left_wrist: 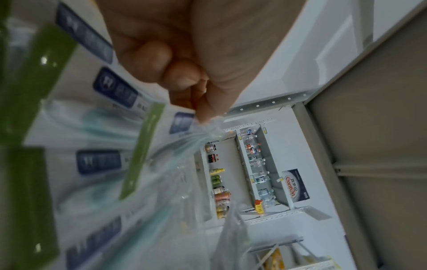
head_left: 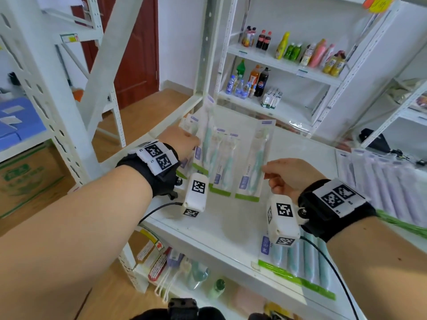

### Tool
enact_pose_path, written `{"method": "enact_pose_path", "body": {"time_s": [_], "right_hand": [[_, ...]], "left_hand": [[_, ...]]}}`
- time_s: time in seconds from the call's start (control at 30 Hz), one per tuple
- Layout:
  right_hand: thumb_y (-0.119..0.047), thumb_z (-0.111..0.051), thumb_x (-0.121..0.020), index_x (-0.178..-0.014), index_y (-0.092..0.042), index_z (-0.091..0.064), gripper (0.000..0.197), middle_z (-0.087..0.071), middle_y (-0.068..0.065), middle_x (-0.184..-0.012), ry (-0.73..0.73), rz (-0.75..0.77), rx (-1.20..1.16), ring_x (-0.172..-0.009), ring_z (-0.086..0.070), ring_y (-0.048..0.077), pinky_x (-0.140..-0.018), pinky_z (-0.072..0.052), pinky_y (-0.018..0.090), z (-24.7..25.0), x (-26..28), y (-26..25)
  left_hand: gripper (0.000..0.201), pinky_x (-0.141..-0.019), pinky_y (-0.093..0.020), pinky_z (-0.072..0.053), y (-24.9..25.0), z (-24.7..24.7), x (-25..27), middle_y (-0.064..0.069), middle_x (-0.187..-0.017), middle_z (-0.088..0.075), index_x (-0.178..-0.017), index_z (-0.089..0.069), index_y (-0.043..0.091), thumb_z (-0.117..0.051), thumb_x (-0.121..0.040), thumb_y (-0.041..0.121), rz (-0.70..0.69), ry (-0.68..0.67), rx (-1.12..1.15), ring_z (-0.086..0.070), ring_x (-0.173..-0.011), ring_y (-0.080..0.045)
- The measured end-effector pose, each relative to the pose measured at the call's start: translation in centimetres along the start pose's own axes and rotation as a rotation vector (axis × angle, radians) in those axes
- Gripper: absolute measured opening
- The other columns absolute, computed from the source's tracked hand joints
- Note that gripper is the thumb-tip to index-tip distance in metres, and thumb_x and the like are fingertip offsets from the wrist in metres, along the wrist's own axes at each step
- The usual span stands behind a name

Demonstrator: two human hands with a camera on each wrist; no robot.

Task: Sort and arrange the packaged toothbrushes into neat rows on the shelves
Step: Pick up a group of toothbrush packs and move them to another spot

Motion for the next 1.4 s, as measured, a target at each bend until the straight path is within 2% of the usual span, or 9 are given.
{"method": "enact_pose_path", "body": {"time_s": [0.07, 0.17, 0.37, 0.6, 0.77, 0.9, 1.2, 1.3, 1.4], "right_hand": [[-0.003, -0.063, -0.085, -0.091, 0.0, -0.061, 0.007, -0.064, 0.012, -0.067, -0.003, -0.001, -0.013, -0.041, -0.048, 0.011, -0.037, -0.039, 0.021, 1.1, 0.7, 0.5], [-0.002, -0.064, -0.085, -0.09, -0.001, -0.06, 0.006, -0.065, 0.014, -0.069, 0.002, 0.004, -0.01, -0.04, -0.048, 0.011, -0.036, -0.039, 0.02, 2.6, 1.7, 1.4], [0.0, -0.065, -0.083, -0.085, 0.0, -0.06, 0.006, -0.065, 0.01, -0.057, -0.015, -0.007, 0.06, -0.039, -0.052, 0.012, -0.036, -0.041, 0.02, 3.3, 3.4, 3.3], [-0.001, -0.068, -0.082, -0.085, 0.001, -0.061, 0.007, -0.064, 0.009, -0.054, -0.077, -0.021, 0.155, -0.045, -0.062, 0.015, -0.038, -0.046, 0.019, 2.5, 4.4, 4.9], [0.0, -0.066, -0.083, -0.085, 0.0, -0.059, 0.007, -0.065, 0.01, -0.052, -0.094, -0.017, 0.164, -0.045, -0.063, 0.016, -0.04, -0.047, 0.019, 2.2, 4.9, 5.6], [0.003, -0.064, -0.083, -0.088, 0.001, -0.056, 0.009, -0.064, 0.01, -0.05, -0.086, 0.013, 0.17, -0.045, -0.064, 0.018, -0.04, -0.048, 0.02, 2.1, 5.2, 5.4], [0.002, -0.062, -0.083, -0.119, -0.013, -0.043, 0.044, -0.065, 0.01, -0.051, -0.06, 0.067, 0.262, -0.05, -0.066, 0.023, -0.043, -0.049, 0.025, 1.6, 5.6, 5.2], [0.0, -0.063, -0.083, -0.127, -0.013, -0.041, 0.05, -0.065, 0.009, -0.052, -0.057, 0.089, 0.301, -0.05, -0.066, 0.022, -0.043, -0.049, 0.024, 1.5, 5.7, 5.2], [-0.001, -0.062, -0.083, -0.132, -0.008, -0.039, 0.055, -0.066, 0.01, -0.056, -0.053, 0.108, 0.339, -0.048, -0.065, 0.019, -0.041, -0.046, 0.022, 1.5, 5.9, 5.1]], "left_hand": [[0.013, -0.05, -0.028, -0.037, -0.2, -0.9, 0.6, -0.017, -0.073, -0.058, -0.079, -0.064, 0.007, -0.063, -0.084, 0.019, 0.046, -0.044, 0.225, -0.042, -0.047, -0.022], [0.007, -0.036, -0.017, -0.032, -0.3, -2.7, 1.7, -0.008, -0.067, -0.056, -0.081, -0.06, 0.007, -0.064, -0.085, 0.011, 0.099, -0.109, 0.437, -0.036, -0.038, -0.011], [0.012, -0.036, -0.015, -0.035, 0.9, -6.3, 4.8, -0.003, -0.051, -0.051, -0.076, -0.058, 0.007, -0.06, -0.087, 0.004, 0.092, -0.276, 0.51, -0.039, -0.033, -0.007], [0.009, -0.035, -0.016, -0.039, 0.6, -9.3, 7.4, 0.006, -0.038, -0.053, -0.089, -0.058, 0.009, -0.057, -0.089, 0.001, 0.065, -0.363, 0.425, -0.046, -0.032, -0.004], [0.019, -0.042, -0.02, -0.045, 0.3, -10.9, 8.7, -0.002, -0.058, -0.059, -0.105, -0.058, 0.01, -0.051, -0.091, 0.001, 0.019, -0.417, 0.307, -0.053, -0.04, -0.006], [0.02, -0.046, -0.023, -0.048, 0.1, -11.6, 9.2, -0.003, -0.061, -0.06, -0.104, -0.057, 0.016, -0.051, -0.091, 0.001, 0.018, -0.432, 0.318, -0.054, -0.045, -0.008], [0.035, -0.041, -0.02, -0.044, 0.4, -11.6, 9.8, -0.007, -0.068, -0.059, -0.123, -0.049, 0.011, -0.054, -0.09, 0.001, -0.029, -0.439, 0.251, -0.052, -0.046, -0.01], [0.038, -0.04, -0.019, -0.042, 0.4, -11.6, 9.9, -0.006, -0.066, -0.058, -0.127, -0.048, 0.01, -0.055, -0.09, 0.003, -0.046, -0.433, 0.218, -0.052, -0.042, -0.008], [0.039, -0.04, -0.022, -0.039, 0.4, -11.7, 10.0, -0.005, -0.06, -0.057, -0.128, -0.048, 0.011, -0.057, -0.09, 0.006, -0.059, -0.446, 0.183, -0.049, -0.043, -0.012]]}}
Point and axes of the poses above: each hand's wrist, its own x-axis away from the middle knuckle, its own z-axis out of the back of the hand, y = z × x, the point moved 8 cm from there along -x, towards the middle knuckle
